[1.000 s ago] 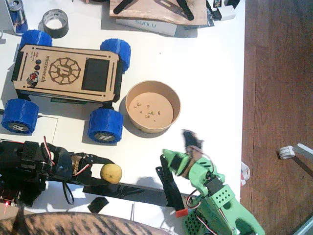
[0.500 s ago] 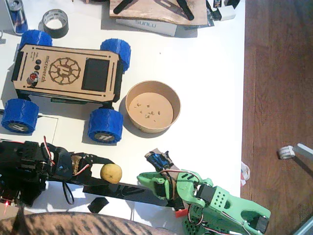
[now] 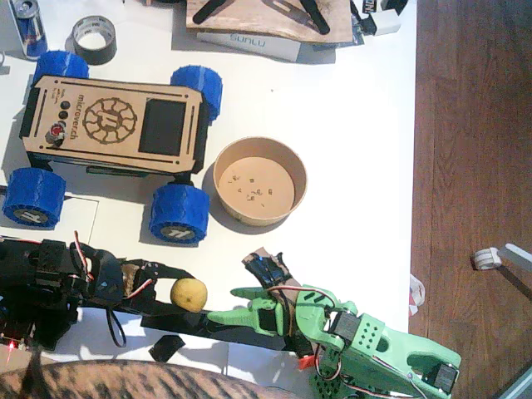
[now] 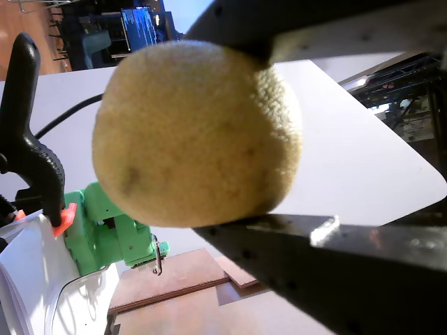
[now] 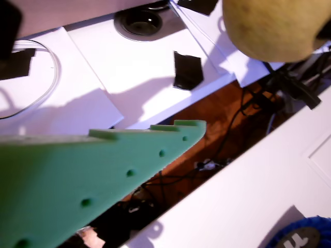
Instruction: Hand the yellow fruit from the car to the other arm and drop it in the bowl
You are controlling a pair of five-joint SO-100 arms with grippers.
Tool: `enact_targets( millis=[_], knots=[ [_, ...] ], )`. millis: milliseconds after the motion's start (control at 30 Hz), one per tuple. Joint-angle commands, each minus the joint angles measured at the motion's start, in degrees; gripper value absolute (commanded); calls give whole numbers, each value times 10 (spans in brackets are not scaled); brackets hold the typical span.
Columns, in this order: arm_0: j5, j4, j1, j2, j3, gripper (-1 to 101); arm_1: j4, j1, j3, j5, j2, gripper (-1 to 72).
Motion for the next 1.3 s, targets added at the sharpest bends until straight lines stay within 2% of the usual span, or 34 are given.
enact_targets(
  millis=[0, 100, 300, 700, 967, 1267],
  knots=[
    [-7, -13, 4, -1, -6, 2, -33, 17, -19, 20, -15, 370],
    [-7, -13, 4, -1, -6, 2, -66, 20, -21, 37, -50, 381],
    [-7, -16, 4, -1, -6, 2, -173, 31, -44, 56, -188, 390],
    [-7, -16, 4, -4, -6, 2, -338, 56, -146, 54, -414, 383],
    [-7, -16, 3, -4, -6, 2, -403, 62, -174, 54, -488, 383],
    [-7, -16, 3, -4, -6, 2, -441, 44, -221, 113, -546, 386]
  ],
)
